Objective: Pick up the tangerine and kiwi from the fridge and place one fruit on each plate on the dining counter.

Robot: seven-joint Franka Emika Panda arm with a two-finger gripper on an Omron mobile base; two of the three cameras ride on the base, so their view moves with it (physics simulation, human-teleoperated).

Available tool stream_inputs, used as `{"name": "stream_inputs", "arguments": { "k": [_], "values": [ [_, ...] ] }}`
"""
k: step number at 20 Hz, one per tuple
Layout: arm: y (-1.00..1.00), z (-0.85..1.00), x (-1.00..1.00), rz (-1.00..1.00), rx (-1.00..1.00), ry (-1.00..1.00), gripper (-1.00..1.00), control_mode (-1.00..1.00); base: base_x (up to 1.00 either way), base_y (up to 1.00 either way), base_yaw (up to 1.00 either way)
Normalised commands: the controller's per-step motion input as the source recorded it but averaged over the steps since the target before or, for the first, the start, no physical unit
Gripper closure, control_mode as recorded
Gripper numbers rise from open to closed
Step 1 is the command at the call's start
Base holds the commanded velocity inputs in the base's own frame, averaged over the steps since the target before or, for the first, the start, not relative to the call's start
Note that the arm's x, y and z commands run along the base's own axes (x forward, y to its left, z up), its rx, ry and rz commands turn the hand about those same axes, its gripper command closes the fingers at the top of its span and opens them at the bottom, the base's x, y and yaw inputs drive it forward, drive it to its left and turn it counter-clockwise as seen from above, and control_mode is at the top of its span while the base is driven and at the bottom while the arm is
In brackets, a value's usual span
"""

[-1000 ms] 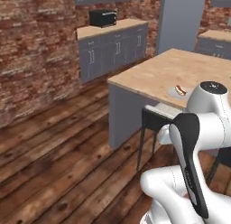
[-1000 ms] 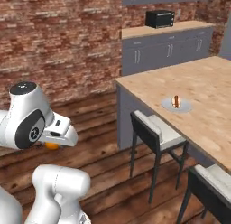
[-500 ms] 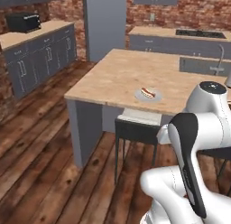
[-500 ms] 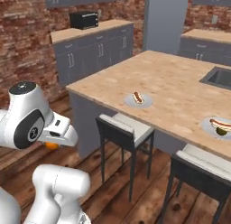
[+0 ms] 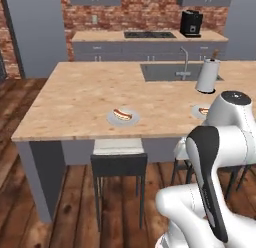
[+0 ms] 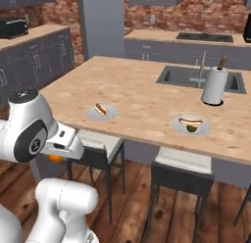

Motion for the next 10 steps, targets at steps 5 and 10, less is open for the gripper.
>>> {"name": "stream_inputs", "arguments": {
  "k": [5,10],
  "values": [
    [0.0,0.0,0.0,0.0,0.0,0.0,1.0,1.0,0.43,0.49,-0.52],
    [0.0,0.0,0.0,0.0,0.0,0.0,1.0,1.0,0.28,0.78,-0.28]
  ]
}}
